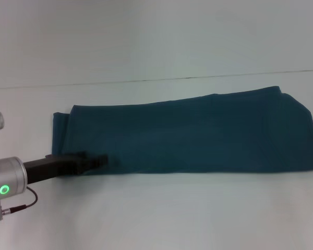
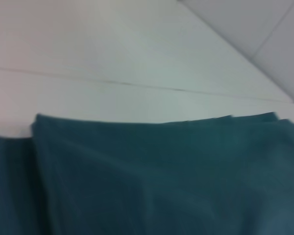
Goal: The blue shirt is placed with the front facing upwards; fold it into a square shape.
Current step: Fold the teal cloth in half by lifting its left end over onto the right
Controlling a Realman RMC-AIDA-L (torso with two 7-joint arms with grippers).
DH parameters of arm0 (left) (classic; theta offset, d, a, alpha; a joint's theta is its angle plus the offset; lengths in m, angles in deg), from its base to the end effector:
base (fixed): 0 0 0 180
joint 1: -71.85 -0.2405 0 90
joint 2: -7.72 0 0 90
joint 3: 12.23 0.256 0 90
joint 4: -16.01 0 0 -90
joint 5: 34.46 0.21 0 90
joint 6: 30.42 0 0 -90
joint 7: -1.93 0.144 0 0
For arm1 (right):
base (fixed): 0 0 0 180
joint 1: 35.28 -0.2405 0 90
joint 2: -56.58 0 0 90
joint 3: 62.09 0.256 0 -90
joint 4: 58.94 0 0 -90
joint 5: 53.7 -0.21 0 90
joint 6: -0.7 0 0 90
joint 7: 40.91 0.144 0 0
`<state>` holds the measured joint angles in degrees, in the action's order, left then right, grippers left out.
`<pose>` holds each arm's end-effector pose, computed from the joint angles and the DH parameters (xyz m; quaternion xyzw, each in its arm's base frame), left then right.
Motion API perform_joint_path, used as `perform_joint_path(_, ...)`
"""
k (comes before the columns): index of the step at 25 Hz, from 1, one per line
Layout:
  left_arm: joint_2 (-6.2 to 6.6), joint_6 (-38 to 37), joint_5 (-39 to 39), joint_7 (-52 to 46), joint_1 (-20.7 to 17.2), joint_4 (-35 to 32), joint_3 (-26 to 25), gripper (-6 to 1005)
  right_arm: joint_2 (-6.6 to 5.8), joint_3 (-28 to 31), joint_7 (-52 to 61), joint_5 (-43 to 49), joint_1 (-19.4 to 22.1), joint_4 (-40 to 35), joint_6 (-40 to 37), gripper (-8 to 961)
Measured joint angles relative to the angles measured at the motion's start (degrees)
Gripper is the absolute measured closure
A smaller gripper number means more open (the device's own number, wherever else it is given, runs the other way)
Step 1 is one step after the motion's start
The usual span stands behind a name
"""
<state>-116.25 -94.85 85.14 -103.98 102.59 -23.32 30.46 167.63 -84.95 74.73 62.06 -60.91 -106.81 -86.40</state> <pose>-0.2831 0.3619 -0.0315 -0.8431 -0.4511 -0.1866 0.2254 0.3247 0.3395 0.1351 -0.7758 0.4839 0.3012 0.2707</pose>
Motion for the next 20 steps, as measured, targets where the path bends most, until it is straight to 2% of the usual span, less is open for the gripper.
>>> perform_joint_path(4,0.10,-6.49,-2.35,0.75,-0.16,-1.22,-0.60,205,0.04,0.01,0.00,0.04,-0.02,0.05,0.11,933)
perform_joint_path(9,-0.02,-8.13,-3.62,1.47,1.39,0.29,0.72,205,0.24,0.00,-0.43,0.13,-0.03,0.27,0.47,933)
perform_joint_path(12,-0.10,-5.99,-3.71,2.92,3.00,3.37,1.09,205,0.54,0.00,-0.72,0.15,-0.03,0.45,0.53,933)
perform_joint_path(16,-0.12,0.82,-3.81,4.25,4.34,7.14,2.01,205,0.92,0.00,-2.03,0.17,-0.03,1.14,0.66,934)
perform_joint_path(20,-0.13,4.10,-3.49,4.68,4.85,8.42,3.76,205,0.99,0.00,-2.19,0.16,0.01,1.69,1.17,933)
